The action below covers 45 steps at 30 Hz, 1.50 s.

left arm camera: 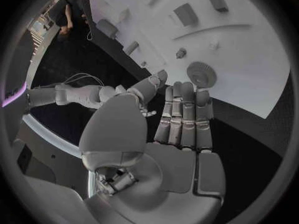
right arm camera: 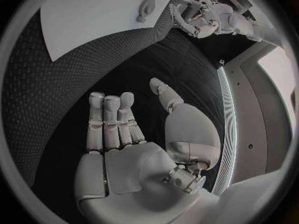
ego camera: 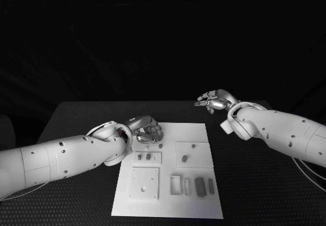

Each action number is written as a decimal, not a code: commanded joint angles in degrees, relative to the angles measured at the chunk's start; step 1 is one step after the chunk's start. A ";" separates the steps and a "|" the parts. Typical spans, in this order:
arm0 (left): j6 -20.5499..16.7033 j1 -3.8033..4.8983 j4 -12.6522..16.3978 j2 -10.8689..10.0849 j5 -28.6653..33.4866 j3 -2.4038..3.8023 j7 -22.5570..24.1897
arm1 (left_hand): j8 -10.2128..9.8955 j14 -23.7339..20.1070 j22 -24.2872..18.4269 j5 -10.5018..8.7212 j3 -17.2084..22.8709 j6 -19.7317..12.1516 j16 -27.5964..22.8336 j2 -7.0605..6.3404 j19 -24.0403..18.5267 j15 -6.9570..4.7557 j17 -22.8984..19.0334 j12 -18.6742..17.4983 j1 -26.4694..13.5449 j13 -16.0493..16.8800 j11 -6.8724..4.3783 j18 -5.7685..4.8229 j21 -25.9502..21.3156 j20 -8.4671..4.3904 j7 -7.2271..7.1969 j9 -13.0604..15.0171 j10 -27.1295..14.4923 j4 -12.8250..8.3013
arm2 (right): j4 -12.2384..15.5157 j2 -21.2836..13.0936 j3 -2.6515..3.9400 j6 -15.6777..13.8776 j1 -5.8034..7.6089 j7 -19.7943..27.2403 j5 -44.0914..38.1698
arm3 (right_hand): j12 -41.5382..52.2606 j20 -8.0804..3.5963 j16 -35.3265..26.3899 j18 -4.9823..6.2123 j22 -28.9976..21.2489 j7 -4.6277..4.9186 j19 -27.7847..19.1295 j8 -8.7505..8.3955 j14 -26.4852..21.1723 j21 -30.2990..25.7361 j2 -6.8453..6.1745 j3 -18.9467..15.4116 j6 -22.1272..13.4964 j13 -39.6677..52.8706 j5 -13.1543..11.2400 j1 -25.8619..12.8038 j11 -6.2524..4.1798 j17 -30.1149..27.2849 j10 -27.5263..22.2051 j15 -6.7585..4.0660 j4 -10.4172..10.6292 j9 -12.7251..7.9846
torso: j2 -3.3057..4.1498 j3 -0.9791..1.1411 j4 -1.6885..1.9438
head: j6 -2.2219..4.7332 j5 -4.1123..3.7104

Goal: Assemble the parts on the task board

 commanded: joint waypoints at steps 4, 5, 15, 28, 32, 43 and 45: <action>1.06 -0.62 -3.24 2.45 -12.55 -0.50 7.22 | -0.71 1.89 1.01 -0.11 -0.73 0.71 1.63 -0.30 1.47 -0.78 -0.20 -4.43 1.26 -1.51 -0.50 0.46 0.61 -1.26 -0.89 -1.02 1.69 -0.02 | 0.01 0.10 0.02 0.85 -0.03 0.60 -0.04 | 0.19 0.05 0.20 1.69 0.83 1.54 -0.01 0.38 -0.50 -0.37 0.04 -0.19 1.87 -0.07 0.20 -0.36 1.45 -0.07 -9.19 0.01 -0.05 -0.09 | -0.01 0.02 -0.09 | 0.06 -0.25; 1.44 -0.70 -3.91 3.01 -13.96 -0.56 7.65 | -0.76 2.48 1.38 0.32 -0.78 1.11 2.34 -0.32 2.00 -1.08 -0.09 -5.34 1.79 -1.72 -0.60 0.53 1.03 -1.56 -1.06 -1.20 2.15 -0.12 | 0.02 0.10 0.02 0.87 -0.03 0.59 -0.04 | 0.19 0.05 0.20 1.69 0.83 1.54 -0.01 0.38 -0.50 -0.37 0.05 -0.18 1.87 -0.07 0.20 -0.36 1.45 -0.07 -9.19 0.01 -0.04 -0.10 | -0.01 0.04 -0.13 | 0.06 -0.26; 4.34 -1.52 -6.26 5.35 -22.20 -0.74 6.80 | -2.45 3.30 2.43 0.38 -0.88 -0.34 3.91 -1.03 2.05 -1.56 -0.37 -10.25 2.63 -3.28 -0.91 0.15 1.23 -2.01 -2.00 -2.60 0.93 0.01 | 0.09 0.14 0.03 0.97 -0.03 0.60 -0.01 | 0.22 0.05 0.22 1.69 0.83 1.54 0.00 0.40 -0.49 -0.36 0.08 -0.18 1.87 -0.09 0.20 -0.35 1.45 -0.08 -9.18 0.00 -0.04 -0.11 | -0.01 0.05 -0.17 | -0.02 -0.42; 4.92 -2.05 -7.85 5.97 -23.24 -0.73 5.61 | -2.61 5.40 3.49 0.72 -0.97 0.13 7.61 -0.78 3.32 -2.02 0.52 -11.87 2.82 -3.83 -1.01 0.24 2.21 -2.63 -1.71 -3.37 2.48 0.09 | 0.25 0.08 0.03 1.01 -0.03 0.61 0.03 | 0.24 0.05 0.24 1.69 0.83 1.54 0.01 0.41 -0.48 -0.36 0.09 -0.19 1.86 -0.11 0.20 -0.36 1.45 -0.10 -9.18 0.00 -0.04 -0.13 | -0.02 0.09 -0.05 | -0.19 -0.76; 4.99 -2.53 -8.11 6.37 -23.26 -0.72 5.27 | -3.09 8.65 4.53 0.48 -1.25 -0.35 11.85 -0.88 5.36 -2.62 1.76 -13.11 2.63 -4.26 -1.46 0.83 4.01 -3.25 -1.78 -4.04 2.43 0.27 | 0.33 0.09 0.03 1.03 -0.03 0.62 0.03 | 0.25 0.05 0.25 1.69 0.83 1.54 0.02 0.42 -0.48 -0.35 0.10 -0.19 1.86 -0.12 0.21 -0.37 1.45 -0.10 -9.17 0.00 -0.04 -0.13 | -0.02 0.04 -0.05 | -0.16 -0.82; 4.56 -2.93 -9.51 6.81 -23.26 -0.71 4.45 | -3.34 9.87 4.80 0.56 -0.85 -0.58 13.25 0.01 6.19 -2.56 1.54 -14.40 2.08 -4.85 -1.37 1.16 4.44 -3.33 -1.33 -4.65 2.11 0.89 | 0.51 0.04 0.03 1.03 -0.03 0.61 0.03 | 0.27 0.05 0.26 1.69 0.84 1.54 0.03 0.43 -0.47 -0.35 0.12 -0.19 1.86 -0.13 0.21 -0.38 1.44 -0.11 -9.17 0.00 -0.04 -0.15 | -0.06 0.07 0.00 | -0.29 -1.01; 4.36 -3.02 -9.63 6.90 -23.26 -0.71 4.46 | -3.33 10.19 4.83 0.61 -0.81 -0.52 13.59 0.15 6.34 -2.63 1.53 -14.46 2.03 -4.89 -1.40 1.24 4.51 -3.32 -1.30 -4.75 2.36 0.93 | 0.51 0.05 0.03 1.03 -0.03 0.62 0.03 | 0.27 0.05 0.26 1.69 0.84 1.54 0.03 0.43 -0.47 -0.35 0.12 -0.19 1.86 -0.14 0.21 -0.38 1.44 -0.12 -9.17 0.00 -0.04 -0.15 | -0.07 0.06 0.02 | -0.28 -1.07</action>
